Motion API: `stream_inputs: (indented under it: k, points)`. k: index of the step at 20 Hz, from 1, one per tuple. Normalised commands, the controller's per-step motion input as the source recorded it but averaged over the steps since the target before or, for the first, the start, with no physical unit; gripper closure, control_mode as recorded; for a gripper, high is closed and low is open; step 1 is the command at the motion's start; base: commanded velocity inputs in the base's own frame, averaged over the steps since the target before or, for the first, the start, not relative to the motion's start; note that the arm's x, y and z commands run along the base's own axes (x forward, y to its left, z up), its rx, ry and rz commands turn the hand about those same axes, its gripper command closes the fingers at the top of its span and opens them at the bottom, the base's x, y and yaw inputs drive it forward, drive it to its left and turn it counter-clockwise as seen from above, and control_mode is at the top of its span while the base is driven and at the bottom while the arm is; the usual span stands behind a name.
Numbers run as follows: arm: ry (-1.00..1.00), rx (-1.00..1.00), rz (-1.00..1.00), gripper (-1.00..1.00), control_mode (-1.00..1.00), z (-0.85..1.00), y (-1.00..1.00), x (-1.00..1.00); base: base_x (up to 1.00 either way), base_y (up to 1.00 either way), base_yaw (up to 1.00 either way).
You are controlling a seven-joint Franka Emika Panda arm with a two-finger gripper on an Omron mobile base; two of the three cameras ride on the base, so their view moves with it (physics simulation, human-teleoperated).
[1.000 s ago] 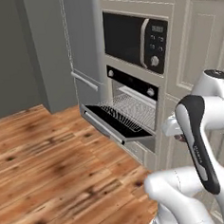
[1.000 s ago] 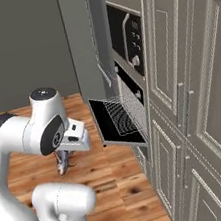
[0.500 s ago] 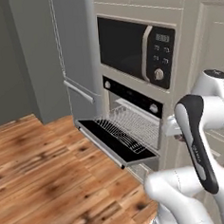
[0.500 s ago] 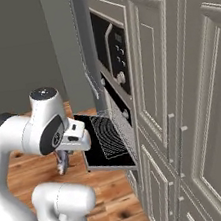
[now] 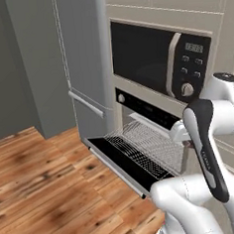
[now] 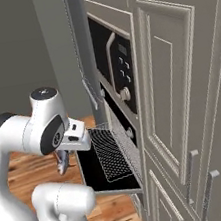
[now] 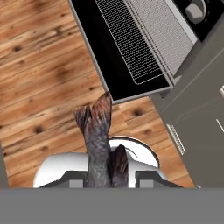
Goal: Place the fish on the bottom rack of the oven, and slide the tray back inside. Close the oven door.
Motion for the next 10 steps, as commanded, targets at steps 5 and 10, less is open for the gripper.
stream_inputs:
  k: [5,10]
  points:
    - [0.0,0.0,0.0,1.0,1.0,0.0,0.0,0.0,0.51,0.0,-0.01]
    - [0.0,0.0,0.0,1.0,1.0,0.0,0.0,0.0,0.51,0.0,0.0]
